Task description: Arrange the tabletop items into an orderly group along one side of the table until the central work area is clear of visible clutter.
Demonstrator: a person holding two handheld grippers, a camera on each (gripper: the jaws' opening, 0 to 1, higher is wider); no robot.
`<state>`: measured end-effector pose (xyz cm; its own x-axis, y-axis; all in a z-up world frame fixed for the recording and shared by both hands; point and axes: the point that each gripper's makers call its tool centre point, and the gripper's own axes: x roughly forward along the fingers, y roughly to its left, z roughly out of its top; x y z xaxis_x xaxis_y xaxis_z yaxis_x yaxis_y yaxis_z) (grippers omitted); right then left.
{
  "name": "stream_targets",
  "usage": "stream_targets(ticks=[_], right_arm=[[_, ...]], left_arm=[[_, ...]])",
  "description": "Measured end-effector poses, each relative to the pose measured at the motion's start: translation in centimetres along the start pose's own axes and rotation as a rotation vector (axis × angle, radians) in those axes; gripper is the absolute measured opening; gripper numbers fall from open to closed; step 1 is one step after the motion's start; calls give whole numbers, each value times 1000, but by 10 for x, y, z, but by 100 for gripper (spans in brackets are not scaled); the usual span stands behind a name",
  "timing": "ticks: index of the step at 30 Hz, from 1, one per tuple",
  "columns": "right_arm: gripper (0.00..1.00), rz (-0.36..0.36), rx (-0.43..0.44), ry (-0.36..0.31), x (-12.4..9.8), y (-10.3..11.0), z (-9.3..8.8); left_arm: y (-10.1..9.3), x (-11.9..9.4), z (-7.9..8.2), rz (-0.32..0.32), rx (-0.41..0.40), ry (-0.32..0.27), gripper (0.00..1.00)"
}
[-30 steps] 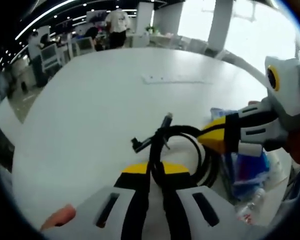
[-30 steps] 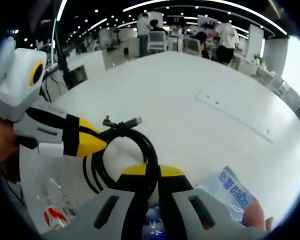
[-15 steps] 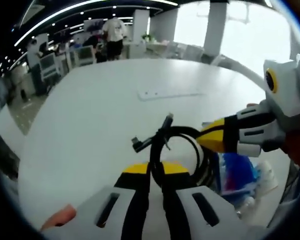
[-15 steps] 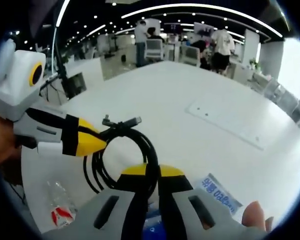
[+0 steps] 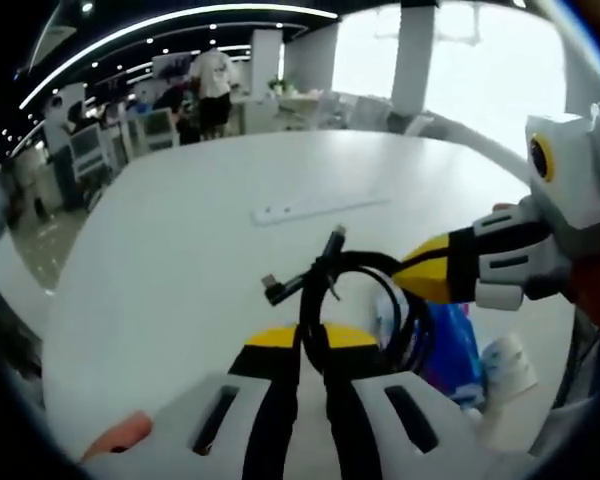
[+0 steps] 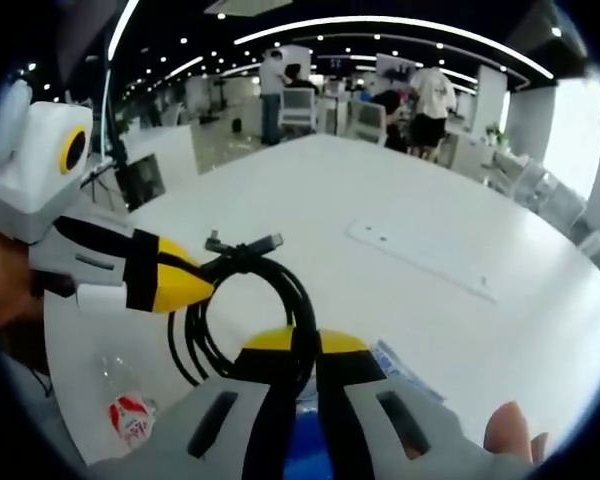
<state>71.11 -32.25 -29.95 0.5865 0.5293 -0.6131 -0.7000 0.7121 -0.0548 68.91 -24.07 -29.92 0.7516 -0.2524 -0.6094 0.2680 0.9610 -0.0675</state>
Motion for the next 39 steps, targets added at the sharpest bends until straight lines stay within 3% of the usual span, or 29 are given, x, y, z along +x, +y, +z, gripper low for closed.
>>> stream_targets(ticks=[10, 25, 39], right_arm=[[5, -35, 9, -7, -22, -17, -5], [5, -118, 43, -14, -67, -56, -24], [5, -174, 88, -4, -100, -85, -54]], left_arm=[[-25, 0, 10, -26, 32, -9, 4], [-84, 7, 28, -101, 106, -24, 4], [-132, 18, 27, -168, 143, -17, 4]])
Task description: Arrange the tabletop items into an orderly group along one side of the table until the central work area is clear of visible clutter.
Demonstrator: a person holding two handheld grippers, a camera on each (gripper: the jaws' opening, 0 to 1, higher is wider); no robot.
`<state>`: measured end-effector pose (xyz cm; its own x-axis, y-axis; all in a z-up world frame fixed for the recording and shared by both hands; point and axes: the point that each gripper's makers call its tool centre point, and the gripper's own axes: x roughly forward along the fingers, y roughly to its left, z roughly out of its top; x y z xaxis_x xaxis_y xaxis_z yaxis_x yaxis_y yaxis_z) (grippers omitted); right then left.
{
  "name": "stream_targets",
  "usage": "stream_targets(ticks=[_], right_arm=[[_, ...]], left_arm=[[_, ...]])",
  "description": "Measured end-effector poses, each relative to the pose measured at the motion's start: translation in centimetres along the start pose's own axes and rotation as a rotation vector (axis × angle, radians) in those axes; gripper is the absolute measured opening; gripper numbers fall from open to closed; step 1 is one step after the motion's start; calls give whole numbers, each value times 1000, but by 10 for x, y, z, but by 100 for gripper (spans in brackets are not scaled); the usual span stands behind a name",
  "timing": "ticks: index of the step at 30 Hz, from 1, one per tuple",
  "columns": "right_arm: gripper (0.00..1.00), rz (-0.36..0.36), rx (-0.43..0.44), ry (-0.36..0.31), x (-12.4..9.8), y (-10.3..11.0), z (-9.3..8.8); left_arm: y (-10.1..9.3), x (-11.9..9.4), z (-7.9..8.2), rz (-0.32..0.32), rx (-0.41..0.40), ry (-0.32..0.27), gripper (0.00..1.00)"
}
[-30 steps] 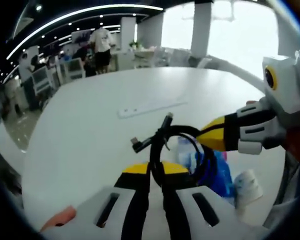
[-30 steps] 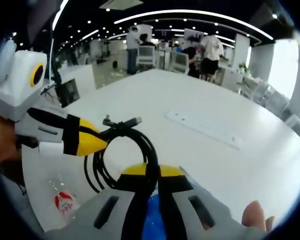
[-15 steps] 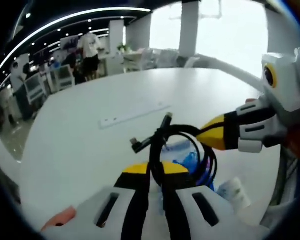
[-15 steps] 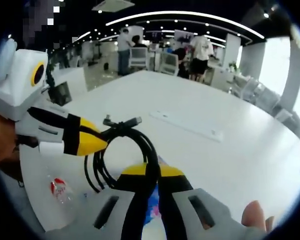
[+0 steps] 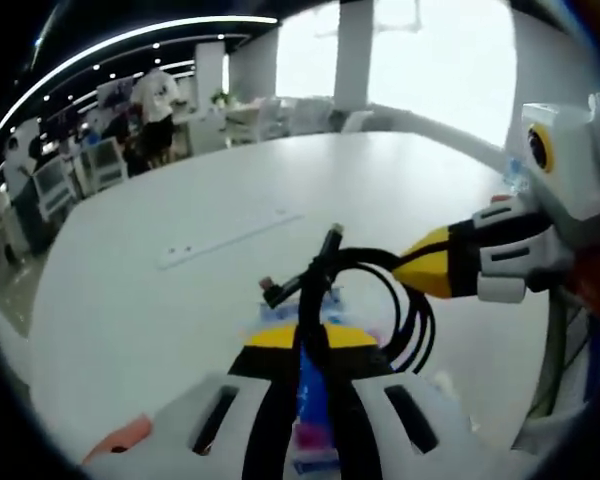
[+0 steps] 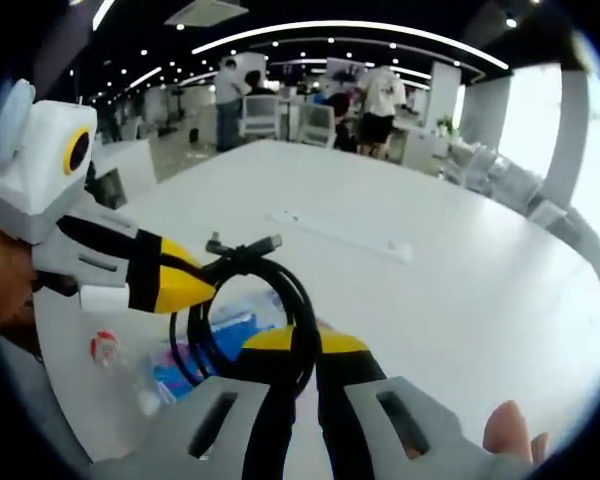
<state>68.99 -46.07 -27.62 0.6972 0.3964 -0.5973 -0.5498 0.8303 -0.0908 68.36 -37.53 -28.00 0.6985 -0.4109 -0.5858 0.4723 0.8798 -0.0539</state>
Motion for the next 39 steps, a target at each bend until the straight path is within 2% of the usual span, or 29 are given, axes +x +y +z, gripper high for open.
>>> stream_targets(ticks=[8, 24, 35, 39], right_arm=[[5, -30, 0, 19, -10, -14, -16], [5, -102, 14, 62, -29, -50, -51], [5, -121, 41, 100, -29, -59, -79], [5, -131, 62, 109, -31, -66, -88]], left_arm=[[-23, 12, -5, -27, -16, -1, 4], [-71, 43, -20, -128, -85, 10, 5], [-90, 61, -35, -174, -118, 42, 4], [-98, 66, -36, -187, -104, 40, 4]])
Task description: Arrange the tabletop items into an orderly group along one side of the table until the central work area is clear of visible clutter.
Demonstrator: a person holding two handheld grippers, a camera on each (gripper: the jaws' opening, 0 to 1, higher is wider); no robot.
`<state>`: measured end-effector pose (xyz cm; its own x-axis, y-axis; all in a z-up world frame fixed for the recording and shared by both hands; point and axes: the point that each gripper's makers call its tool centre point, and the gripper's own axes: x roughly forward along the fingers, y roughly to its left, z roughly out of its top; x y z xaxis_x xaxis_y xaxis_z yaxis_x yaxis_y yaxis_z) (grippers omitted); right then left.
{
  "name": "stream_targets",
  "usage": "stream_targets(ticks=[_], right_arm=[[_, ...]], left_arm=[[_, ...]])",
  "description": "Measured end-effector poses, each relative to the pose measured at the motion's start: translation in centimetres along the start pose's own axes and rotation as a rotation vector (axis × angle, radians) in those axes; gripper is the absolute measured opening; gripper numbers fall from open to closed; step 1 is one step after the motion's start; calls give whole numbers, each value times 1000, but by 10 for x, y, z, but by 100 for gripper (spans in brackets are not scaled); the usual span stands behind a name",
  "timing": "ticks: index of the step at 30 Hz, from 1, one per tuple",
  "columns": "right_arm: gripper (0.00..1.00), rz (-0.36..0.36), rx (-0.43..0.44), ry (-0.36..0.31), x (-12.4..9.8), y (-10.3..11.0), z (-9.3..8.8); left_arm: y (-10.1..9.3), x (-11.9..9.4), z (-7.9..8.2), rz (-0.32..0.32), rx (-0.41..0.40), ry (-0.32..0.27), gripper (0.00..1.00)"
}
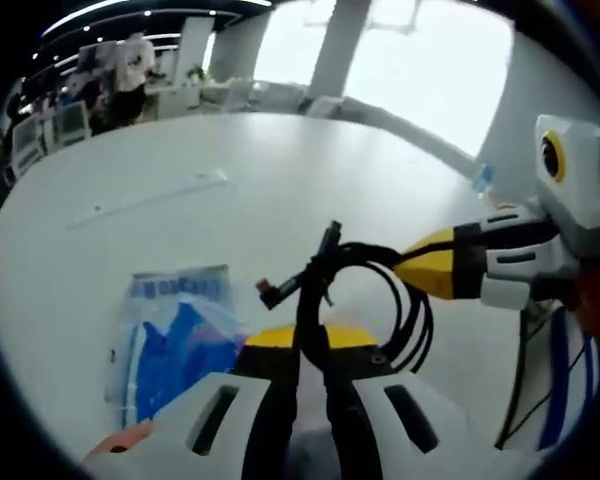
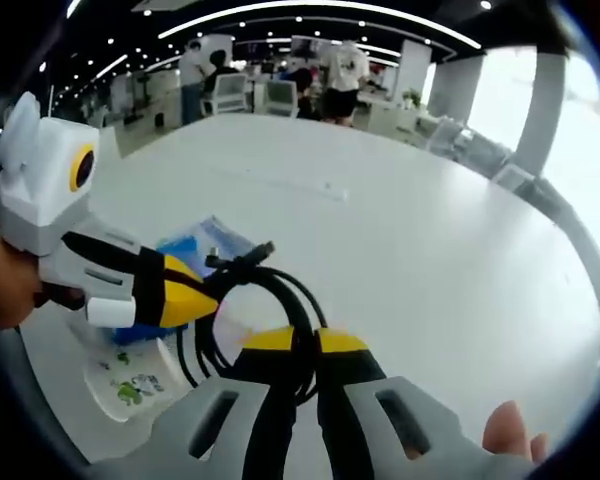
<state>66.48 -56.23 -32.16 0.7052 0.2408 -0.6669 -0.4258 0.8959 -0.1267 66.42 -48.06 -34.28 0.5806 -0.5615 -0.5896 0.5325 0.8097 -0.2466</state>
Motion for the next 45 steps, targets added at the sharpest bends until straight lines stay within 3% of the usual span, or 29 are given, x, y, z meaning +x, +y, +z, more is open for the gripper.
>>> stream_targets(ticks=[12, 32, 45], right_arm=[[5, -4, 38, 44, 9, -6, -22], [4, 49, 163, 142, 32, 5, -58], [4, 46, 203, 163, 37, 8, -64]], left_arm=[[-5, 16, -10, -25, -8, 25, 5], [3, 25, -25, -9, 9, 77, 5], [6, 27, -30, 1, 28, 92, 7]])
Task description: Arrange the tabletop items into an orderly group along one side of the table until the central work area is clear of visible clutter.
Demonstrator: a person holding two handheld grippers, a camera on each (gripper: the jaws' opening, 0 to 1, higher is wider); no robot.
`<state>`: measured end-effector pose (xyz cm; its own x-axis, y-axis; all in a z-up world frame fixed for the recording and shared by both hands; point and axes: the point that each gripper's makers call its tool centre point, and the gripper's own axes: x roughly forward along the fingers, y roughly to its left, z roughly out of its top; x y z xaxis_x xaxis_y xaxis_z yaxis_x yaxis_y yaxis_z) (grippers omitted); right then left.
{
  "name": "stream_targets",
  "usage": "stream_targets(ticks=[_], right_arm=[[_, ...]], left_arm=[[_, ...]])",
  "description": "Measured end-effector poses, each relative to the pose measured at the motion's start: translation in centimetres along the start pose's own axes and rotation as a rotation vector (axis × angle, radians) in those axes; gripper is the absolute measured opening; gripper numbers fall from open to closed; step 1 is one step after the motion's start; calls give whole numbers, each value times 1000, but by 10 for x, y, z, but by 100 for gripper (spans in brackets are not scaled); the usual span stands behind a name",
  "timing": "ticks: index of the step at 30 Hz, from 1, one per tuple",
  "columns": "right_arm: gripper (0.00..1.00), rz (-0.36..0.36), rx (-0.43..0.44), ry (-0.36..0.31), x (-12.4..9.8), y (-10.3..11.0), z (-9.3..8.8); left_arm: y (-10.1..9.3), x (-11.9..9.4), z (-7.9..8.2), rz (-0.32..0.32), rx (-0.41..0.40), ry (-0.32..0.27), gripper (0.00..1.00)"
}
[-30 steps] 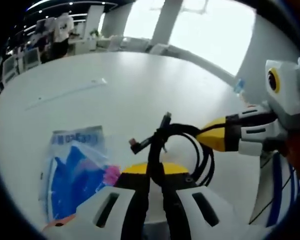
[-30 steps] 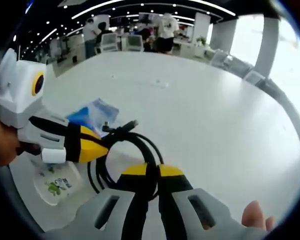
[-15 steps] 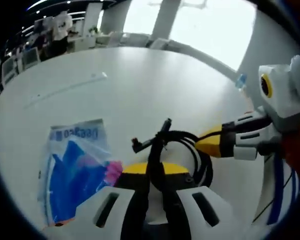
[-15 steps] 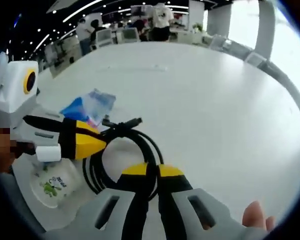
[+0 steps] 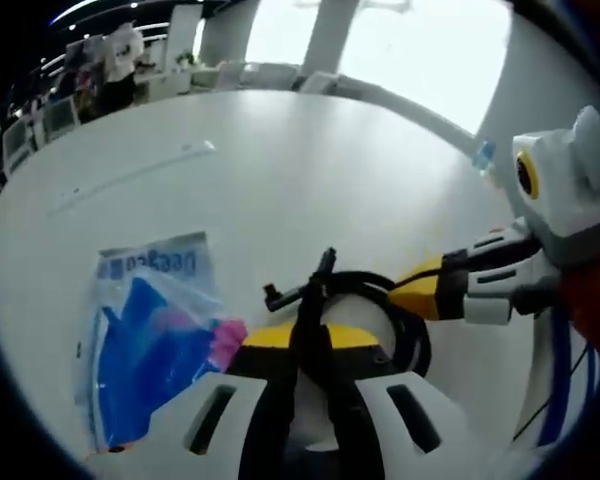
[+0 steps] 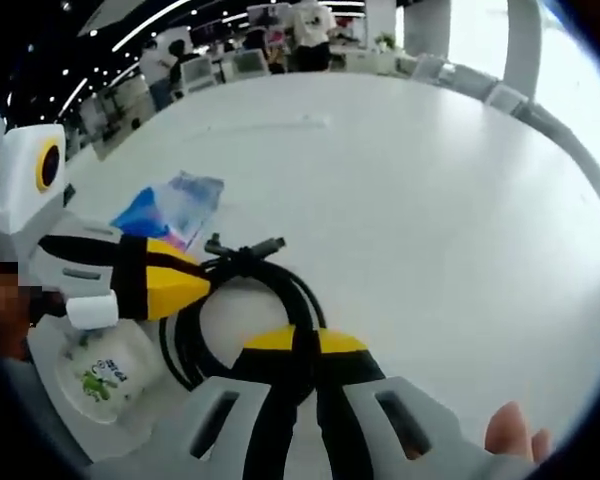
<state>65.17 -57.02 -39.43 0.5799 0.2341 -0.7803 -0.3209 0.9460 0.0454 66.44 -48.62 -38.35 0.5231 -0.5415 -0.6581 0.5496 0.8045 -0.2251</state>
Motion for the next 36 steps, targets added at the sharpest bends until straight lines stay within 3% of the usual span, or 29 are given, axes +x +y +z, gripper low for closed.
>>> stream_targets(ticks=[10, 18, 24, 29, 34, 36], right_arm=[[5, -15, 13, 6, 1, 0, -1], [8, -18, 1, 0, -2, 2, 1], [19, -29, 7, -21, -5, 1, 5], [47, -79, -16, -81, -9, -7, 17], [65, -106, -33, -109, -11, -11, 22], [67, -114, -39, -115, -11, -12, 24]], left_arm=[[1, -3, 5, 3, 22, -16, 8], [2, -6, 9, 6, 31, -25, 16], [3, -8, 10, 3, 24, -27, 20], [3, -11, 15, 5, 27, -47, 28], [3, -14, 20, 5, 28, -65, 37], [4, -15, 22, 8, 32, -72, 41]])
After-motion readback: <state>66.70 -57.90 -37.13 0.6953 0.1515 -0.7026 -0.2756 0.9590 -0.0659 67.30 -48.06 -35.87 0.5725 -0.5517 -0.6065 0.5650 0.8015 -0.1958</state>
